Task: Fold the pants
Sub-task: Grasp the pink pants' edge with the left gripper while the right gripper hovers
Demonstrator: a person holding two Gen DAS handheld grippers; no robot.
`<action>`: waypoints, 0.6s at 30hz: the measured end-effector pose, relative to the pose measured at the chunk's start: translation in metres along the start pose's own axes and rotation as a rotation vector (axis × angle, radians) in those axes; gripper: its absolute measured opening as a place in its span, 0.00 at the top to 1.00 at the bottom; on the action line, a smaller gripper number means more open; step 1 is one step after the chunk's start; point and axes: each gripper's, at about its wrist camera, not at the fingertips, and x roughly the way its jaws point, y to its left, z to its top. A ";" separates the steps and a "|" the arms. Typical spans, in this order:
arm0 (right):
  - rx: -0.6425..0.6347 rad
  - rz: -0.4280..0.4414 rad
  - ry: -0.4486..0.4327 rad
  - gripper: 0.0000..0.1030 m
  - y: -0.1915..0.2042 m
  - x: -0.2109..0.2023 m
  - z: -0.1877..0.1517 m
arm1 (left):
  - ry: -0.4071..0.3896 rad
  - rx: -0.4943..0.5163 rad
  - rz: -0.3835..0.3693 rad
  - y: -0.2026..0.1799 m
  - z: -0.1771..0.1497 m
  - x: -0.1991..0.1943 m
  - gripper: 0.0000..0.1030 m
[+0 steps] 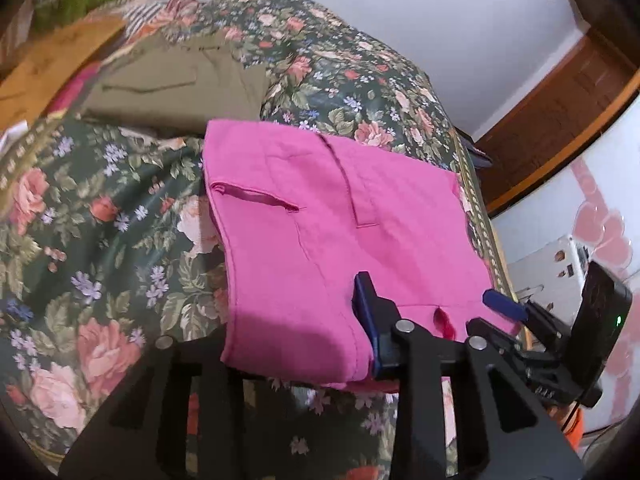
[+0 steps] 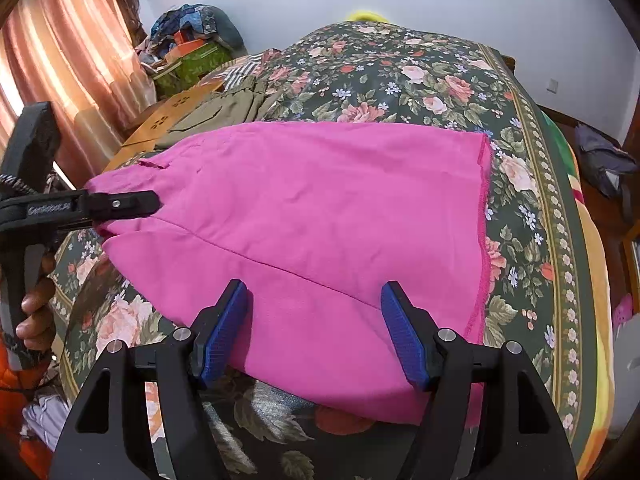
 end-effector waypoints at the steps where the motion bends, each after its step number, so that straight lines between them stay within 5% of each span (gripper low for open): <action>1: 0.000 0.001 0.003 0.36 0.000 0.000 0.000 | -0.004 0.012 0.006 -0.001 -0.001 -0.003 0.68; 9: -0.038 0.018 -0.007 0.36 0.019 -0.010 0.015 | -0.080 0.146 0.128 -0.013 -0.011 -0.039 0.68; 14: -0.099 0.041 -0.053 0.36 0.045 -0.005 0.035 | -0.115 0.154 0.123 -0.013 -0.011 -0.051 0.68; 18: -0.152 0.055 -0.002 0.36 0.065 0.018 0.040 | -0.140 0.171 0.120 -0.018 -0.010 -0.059 0.68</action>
